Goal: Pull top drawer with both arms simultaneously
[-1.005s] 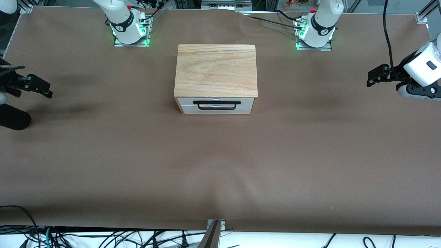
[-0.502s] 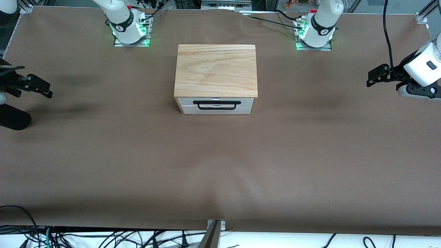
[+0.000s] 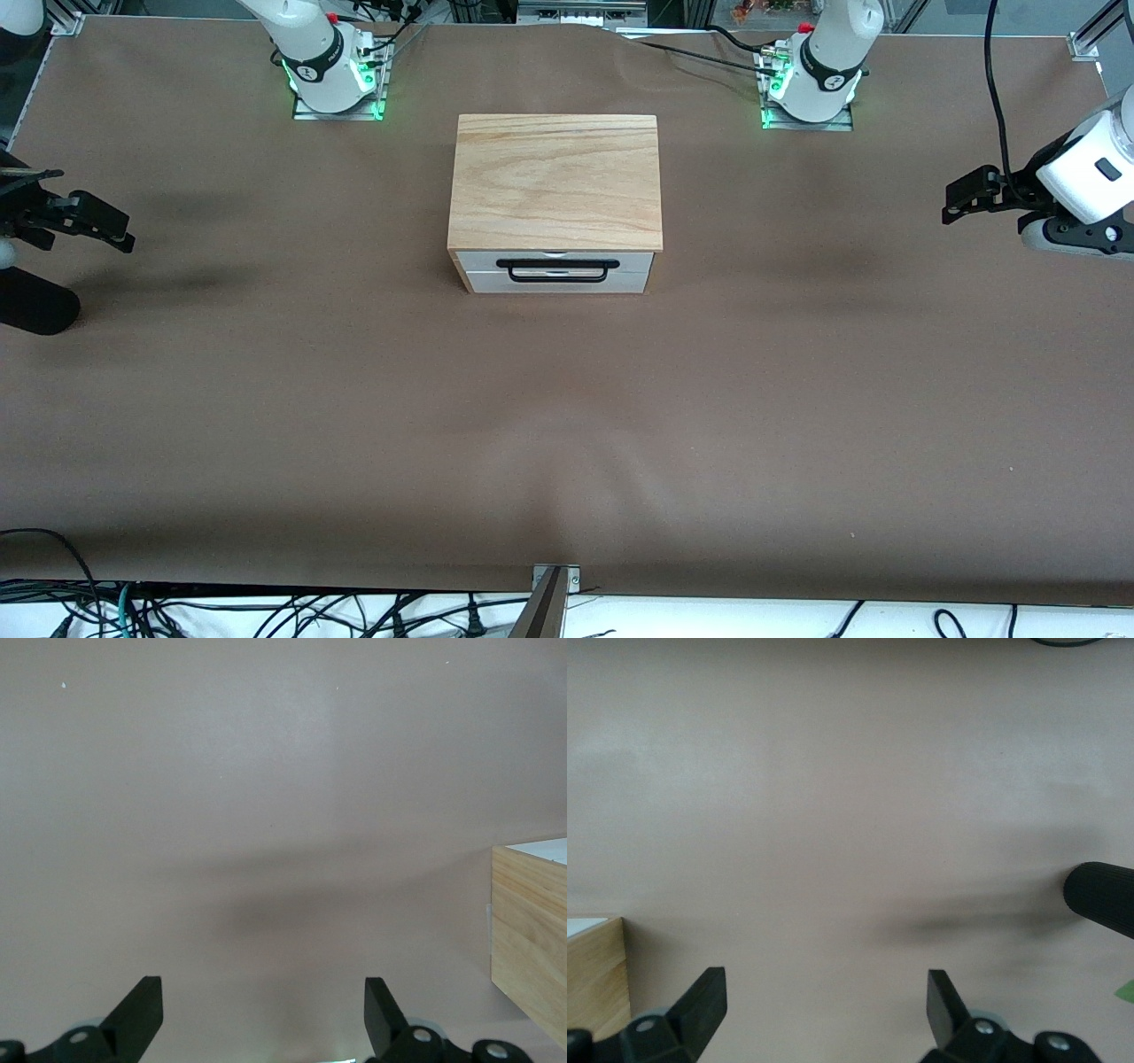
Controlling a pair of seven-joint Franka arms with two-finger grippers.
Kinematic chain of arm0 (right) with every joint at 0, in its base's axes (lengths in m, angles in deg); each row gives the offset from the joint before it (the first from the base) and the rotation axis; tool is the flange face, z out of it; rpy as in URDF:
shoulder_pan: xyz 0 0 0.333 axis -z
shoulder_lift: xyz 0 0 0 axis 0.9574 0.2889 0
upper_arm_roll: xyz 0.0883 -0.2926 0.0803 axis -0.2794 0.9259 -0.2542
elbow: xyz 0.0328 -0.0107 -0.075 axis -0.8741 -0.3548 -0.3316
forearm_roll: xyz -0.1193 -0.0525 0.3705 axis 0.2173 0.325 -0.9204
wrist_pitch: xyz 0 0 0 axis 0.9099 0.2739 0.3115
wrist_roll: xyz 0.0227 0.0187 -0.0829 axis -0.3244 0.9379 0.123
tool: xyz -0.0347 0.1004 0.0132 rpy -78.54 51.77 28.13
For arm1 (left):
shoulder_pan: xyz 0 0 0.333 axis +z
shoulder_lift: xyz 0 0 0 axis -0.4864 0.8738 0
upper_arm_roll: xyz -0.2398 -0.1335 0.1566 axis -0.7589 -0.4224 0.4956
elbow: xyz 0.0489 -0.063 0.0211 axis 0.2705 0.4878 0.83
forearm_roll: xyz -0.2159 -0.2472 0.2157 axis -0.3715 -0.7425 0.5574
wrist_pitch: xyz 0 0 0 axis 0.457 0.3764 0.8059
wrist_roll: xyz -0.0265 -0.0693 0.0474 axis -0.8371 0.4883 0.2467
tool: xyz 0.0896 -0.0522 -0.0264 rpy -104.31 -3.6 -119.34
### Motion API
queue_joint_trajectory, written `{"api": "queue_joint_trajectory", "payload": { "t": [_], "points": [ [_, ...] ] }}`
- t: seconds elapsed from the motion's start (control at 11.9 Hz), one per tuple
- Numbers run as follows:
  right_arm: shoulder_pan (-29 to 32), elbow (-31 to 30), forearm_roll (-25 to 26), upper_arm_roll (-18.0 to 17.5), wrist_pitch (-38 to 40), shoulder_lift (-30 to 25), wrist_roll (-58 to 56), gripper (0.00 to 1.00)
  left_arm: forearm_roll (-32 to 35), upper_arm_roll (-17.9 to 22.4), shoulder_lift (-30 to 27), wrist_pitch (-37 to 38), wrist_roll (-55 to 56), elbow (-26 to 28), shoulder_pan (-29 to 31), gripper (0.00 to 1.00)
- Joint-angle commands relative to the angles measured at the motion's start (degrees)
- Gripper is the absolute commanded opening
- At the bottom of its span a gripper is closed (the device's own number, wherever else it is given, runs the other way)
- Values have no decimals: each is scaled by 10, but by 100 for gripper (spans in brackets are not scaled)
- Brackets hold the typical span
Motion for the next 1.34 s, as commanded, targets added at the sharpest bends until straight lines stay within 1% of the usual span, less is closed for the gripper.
{"api": "queue_joint_trajectory", "payload": {
  "t": [0.0, 0.25, 0.42, 0.5, 0.59, 0.67, 0.75, 0.92, 1.0, 1.09, 1.17, 1.26],
  "points": [
    [5, 14, 0, -5, 11, 11, 2, 100, 10, -3, 39, 2, 16, -27, -2, 100],
    [6, 13, -5, -5, 11, 36, -4, 100, 1, -7, 84, -21, 49, -36, -6, 100],
    [-2, 12, -6, -6, 10, 40, -4, 100, -40, -7, 124, -30, 55, -43, -7, 100],
    [-14, 9, -7, -6, 10, 51, -4, 100, -63, -7, 143, -33, 57, -48, -7, 100],
    [-18, 10, -19, -8, 9, 71, -4, 100, -84, -7, 161, -42, 61, -49, -9, 100],
    [-18, 10, -63, -8, 10, 76, -8, 100, -98, -7, 178, -58, 65, -53, -10, 100],
    [-17, 9, -113, -8, 11, 91, -8, 100, -106, -9, 199, -71, 68, -58, -14, 100],
    [-16, -1, -176, -8, 9, 104, -10, 100, -124, -7, 225, -104, 69, -58, -21, 100],
    [-15, -4, -221, -8, 9, 113, -21, 100, -142, -9, 236, -111, 69, -54, -25, 100],
    [-13, -6, -272, -8, 9, 127, -47, 100, -167, -11, 251, -111, 66, -54, -32, 100],
    [-9, -9, -326, -6, 11, 141, -77, 100, -216, -12, 261, -113, 59, -52, -34, 100],
    [-4, -17, -380, -6, 11, 151, -88, 100, -279, -15, 269, -117, 58, -50, -34, 100]
  ]
}}
